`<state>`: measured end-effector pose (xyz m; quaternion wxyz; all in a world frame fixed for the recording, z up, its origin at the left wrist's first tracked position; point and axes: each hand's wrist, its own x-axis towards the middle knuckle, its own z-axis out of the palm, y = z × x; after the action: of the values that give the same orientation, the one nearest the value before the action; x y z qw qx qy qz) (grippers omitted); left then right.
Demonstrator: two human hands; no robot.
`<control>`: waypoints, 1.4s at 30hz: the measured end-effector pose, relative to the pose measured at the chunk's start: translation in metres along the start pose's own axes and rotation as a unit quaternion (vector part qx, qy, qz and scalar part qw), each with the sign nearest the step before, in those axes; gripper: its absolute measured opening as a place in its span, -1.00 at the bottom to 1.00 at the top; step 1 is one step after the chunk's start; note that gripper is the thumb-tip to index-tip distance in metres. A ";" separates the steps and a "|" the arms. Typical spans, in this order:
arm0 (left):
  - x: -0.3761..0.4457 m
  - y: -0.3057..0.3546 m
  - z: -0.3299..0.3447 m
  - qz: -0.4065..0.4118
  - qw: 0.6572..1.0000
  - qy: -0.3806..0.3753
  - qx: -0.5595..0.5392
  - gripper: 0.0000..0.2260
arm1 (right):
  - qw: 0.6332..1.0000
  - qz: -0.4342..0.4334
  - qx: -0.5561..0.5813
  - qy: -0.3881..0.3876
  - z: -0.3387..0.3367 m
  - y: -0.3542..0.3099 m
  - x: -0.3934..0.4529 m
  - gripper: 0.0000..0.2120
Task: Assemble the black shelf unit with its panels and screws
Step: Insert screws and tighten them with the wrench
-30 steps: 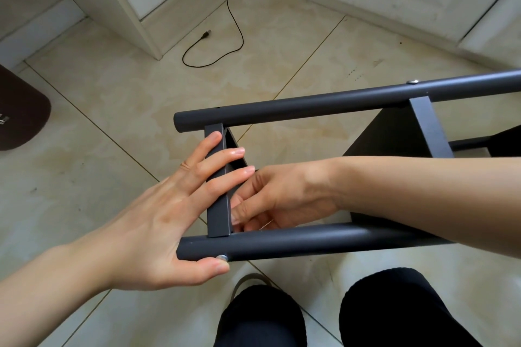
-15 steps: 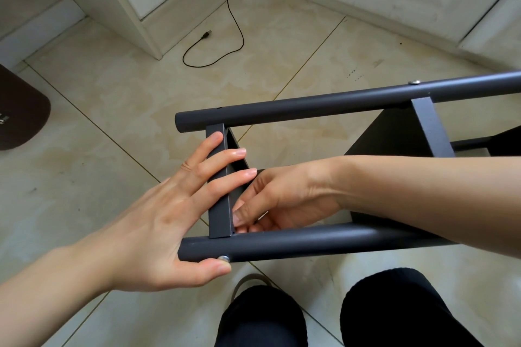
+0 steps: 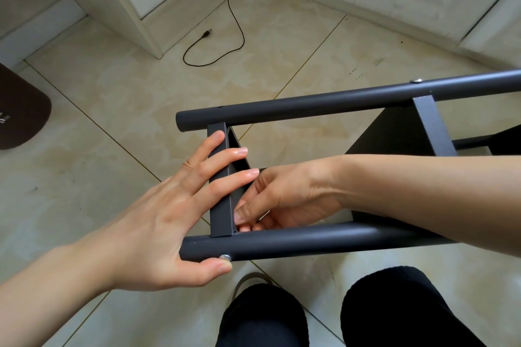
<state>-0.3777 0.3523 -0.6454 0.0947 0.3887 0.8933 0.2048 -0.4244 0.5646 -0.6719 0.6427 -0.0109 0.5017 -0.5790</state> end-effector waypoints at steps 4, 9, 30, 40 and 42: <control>0.000 0.001 0.000 -0.004 1.000 -0.001 -0.004 -0.19 | 1.000 -0.004 -0.007 -0.005 0.000 -0.001 0.000 -0.79; 0.000 0.001 0.000 -0.005 1.000 0.001 -0.006 -0.19 | 1.000 0.006 0.013 -0.001 0.001 0.000 -0.001 -0.79; 0.001 0.001 0.000 0.003 1.000 0.006 0.006 -0.19 | 1.000 0.002 0.005 0.006 0.002 -0.002 -0.002 -0.78; 0.001 0.003 -0.002 -0.001 1.000 0.002 0.004 -0.18 | 0.999 0.007 -0.034 0.025 0.006 -0.001 -0.001 -0.80; 0.001 0.004 -0.002 -0.001 1.000 0.003 0.006 -0.18 | 0.999 0.002 -0.042 0.019 0.005 -0.002 -0.002 -0.81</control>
<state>-0.3769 0.3549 -0.6416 0.0902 0.3878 0.8951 0.2004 -0.4222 0.5629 -0.6673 0.6327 -0.0256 0.5378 -0.5566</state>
